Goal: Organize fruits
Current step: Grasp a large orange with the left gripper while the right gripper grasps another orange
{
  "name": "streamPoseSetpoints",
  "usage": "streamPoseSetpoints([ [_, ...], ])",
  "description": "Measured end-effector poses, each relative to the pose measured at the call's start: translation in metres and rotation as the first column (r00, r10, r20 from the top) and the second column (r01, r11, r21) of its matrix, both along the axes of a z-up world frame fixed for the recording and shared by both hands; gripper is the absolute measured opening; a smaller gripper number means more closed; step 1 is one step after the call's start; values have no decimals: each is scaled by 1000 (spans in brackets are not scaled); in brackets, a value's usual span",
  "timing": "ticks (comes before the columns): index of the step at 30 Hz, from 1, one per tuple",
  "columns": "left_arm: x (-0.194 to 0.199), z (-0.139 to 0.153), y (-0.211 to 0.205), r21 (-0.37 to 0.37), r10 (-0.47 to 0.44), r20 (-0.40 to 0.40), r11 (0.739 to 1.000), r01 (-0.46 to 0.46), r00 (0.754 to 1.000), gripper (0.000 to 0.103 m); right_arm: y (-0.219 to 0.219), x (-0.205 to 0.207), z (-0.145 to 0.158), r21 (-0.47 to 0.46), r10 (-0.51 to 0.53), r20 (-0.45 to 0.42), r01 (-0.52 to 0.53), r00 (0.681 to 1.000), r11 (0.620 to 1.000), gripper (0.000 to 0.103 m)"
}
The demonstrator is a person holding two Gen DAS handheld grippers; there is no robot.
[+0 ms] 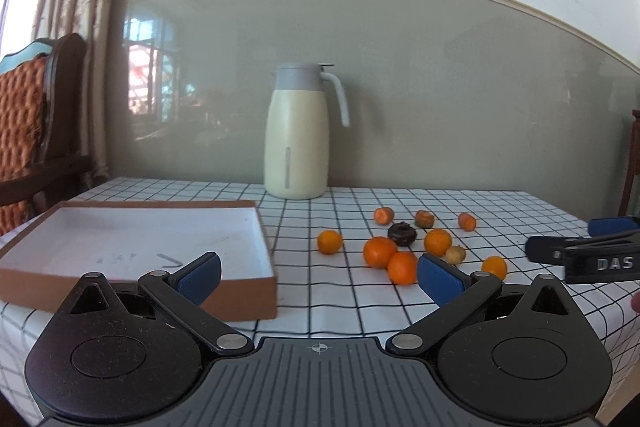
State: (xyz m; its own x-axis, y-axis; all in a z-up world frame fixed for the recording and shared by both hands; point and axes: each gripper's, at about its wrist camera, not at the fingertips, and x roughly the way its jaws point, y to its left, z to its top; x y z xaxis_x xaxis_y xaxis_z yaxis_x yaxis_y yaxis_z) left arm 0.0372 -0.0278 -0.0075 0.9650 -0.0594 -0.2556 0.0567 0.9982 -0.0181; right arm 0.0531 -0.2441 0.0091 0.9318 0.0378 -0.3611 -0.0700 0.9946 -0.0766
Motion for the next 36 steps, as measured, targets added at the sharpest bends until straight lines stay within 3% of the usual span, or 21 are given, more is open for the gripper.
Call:
streamPoseSetpoints([
  [4, 26, -7, -18, 9, -47, -22, 999, 47, 999, 103, -8, 23, -10, -2, -15, -27, 15, 1000, 1000, 94],
  [8, 52, -14, -39, 27, -90, -39, 995, 91, 995, 102, -12, 43, -22, -11, 0, -81, -1, 997, 1000, 80],
  [9, 58, -16, -44, 33, -100, -43, 994, 102, 994, 94, -12, 47, -25, -20, 5, -93, -7, 996, 1000, 76],
  [10, 65, -18, -48, 39, -106, -55, 993, 108, 993, 73, -13, 51, -28, -28, 9, -104, -12, 994, 1000, 75],
  [11, 72, -20, -53, 41, -116, -74, 992, 119, 991, 67, -13, 55, -31, -36, 10, -117, -14, 993, 999, 74],
  [19, 102, -37, -73, 17, -159, -145, 986, 164, 977, 66, -18, 77, -41, -56, 23, -159, -32, 987, 998, 57],
  [23, 112, -42, -78, 4, -160, -176, 986, 164, 971, 66, -19, 87, -45, -43, 36, -181, -44, 983, 998, 42],
  [26, 118, -45, -83, 15, -154, -188, 987, 160, 970, 65, -15, 89, -46, -45, 46, -190, -55, 981, 997, 40],
  [30, 129, -49, -87, 13, -146, -217, 988, 152, 965, 59, -15, 93, -46, -44, 31, -194, -40, 980, 998, 38],
  [34, 139, -55, -86, -5, -148, -256, 988, 152, 955, 38, -15, 97, -49, -36, 36, -217, -45, 975, 998, 26],
  [36, 140, -55, -84, -16, -152, -257, 988, 153, 955, 37, -14, 96, -49, -47, 35, -214, -46, 976, 998, 25],
])
